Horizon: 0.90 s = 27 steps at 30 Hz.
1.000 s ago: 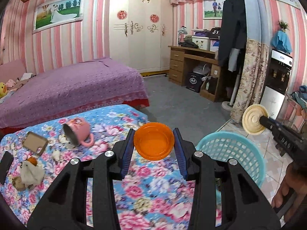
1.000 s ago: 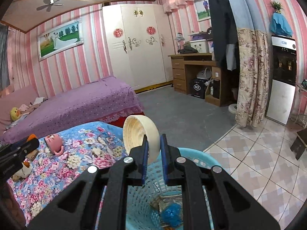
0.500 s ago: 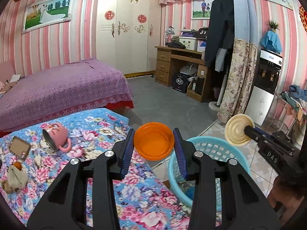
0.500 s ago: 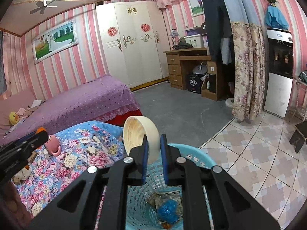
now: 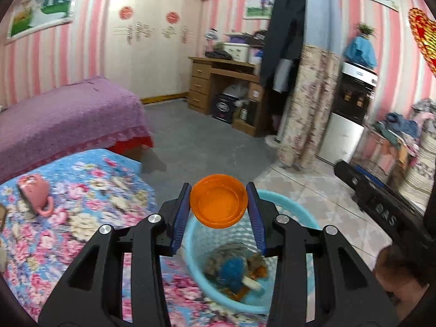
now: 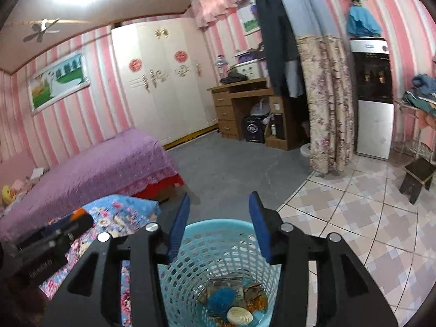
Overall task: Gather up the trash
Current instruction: 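Carry plate and orange cup to the basket and open both tools, then move both open tools back over the bed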
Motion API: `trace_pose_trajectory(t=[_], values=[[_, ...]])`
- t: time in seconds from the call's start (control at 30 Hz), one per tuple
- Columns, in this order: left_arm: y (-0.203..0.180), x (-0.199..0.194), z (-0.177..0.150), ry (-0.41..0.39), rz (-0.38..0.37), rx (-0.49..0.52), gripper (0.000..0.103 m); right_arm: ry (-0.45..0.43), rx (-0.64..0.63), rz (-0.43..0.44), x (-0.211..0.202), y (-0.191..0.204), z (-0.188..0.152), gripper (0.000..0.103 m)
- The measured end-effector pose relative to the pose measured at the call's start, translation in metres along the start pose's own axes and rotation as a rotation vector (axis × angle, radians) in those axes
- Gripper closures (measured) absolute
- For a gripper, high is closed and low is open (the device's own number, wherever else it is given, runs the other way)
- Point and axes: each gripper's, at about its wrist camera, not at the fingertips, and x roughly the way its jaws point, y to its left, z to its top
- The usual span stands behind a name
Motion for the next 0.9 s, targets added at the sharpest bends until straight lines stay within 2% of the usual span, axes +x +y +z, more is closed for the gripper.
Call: trace_pose_trajectory(t=[0.03,0.07,0.17,0.27,0.4,0.6,0.8,0.9], values=[[-0.003,0.000,-0.001,-0.009,-0.006,0.003,0.034,-0.005,0.010,-0.002,0.000,-0.002,0.000,0.050],[-0.006,0.000,-0.001,-0.024,0.000,0.004,0.026,-0.007,0.011,-0.004,0.000,-0.002,0.001,0.050],[0.000,-0.003,-0.001,-0.032,0.011,-0.010,0.026,-0.009,0.010,0.004,0.000,-0.002,0.002,0.050],[0.021,-0.017,-0.002,-0.041,0.049,-0.054,0.026,-0.009,0.004,0.022,-0.001,0.004,0.003,0.050],[0.061,-0.059,-0.013,-0.063,0.151,-0.050,0.026,-0.004,-0.026,0.072,-0.002,0.028,0.000,0.049],[0.140,-0.129,-0.040,-0.066,0.314,-0.052,0.021,0.010,-0.150,0.224,-0.009,0.103,-0.016,0.048],[0.246,-0.201,-0.077,-0.066,0.527,-0.129,0.019,0.051,-0.314,0.403,-0.020,0.204,-0.058,0.043],[0.297,-0.233,-0.104,-0.075,0.611,-0.220,0.019,0.069,-0.369,0.495,-0.025,0.250,-0.084,0.035]])
